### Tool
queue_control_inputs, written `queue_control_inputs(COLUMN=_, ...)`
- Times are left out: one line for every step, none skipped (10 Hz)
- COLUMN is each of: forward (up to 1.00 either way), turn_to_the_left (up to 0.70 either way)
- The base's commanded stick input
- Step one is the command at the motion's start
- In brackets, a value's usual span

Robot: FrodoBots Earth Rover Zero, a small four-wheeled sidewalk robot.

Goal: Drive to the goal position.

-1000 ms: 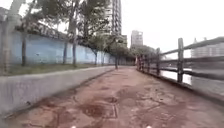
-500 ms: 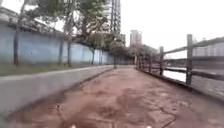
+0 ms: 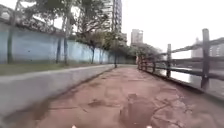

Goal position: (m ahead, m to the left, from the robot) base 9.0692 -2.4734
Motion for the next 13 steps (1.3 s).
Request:
queue_control_inputs(forward=1.00, turn_to_the_left=0.08)
queue_control_inputs(forward=1.00, turn_to_the_left=0.08)
queue_control_inputs(forward=1.00, turn_to_the_left=0.08)
queue_control_inputs(forward=1.00, turn_to_the_left=-0.14)
queue_control_inputs(forward=1.00, turn_to_the_left=-0.32)
queue_control_inputs(forward=1.00, turn_to_the_left=-0.32)
queue_control_inputs(forward=1.00, turn_to_the_left=-0.10)
queue_control_inputs(forward=1.00, turn_to_the_left=0.08)
queue_control_inputs(forward=1.00, turn_to_the_left=0.08)
queue_control_inputs(forward=1.00, turn_to_the_left=0.08)
queue_control_inputs(forward=1.00, turn_to_the_left=0.08)
queue_control_inputs(forward=1.00, turn_to_the_left=0.08)
queue_control_inputs(forward=1.00, turn_to_the_left=0.08)
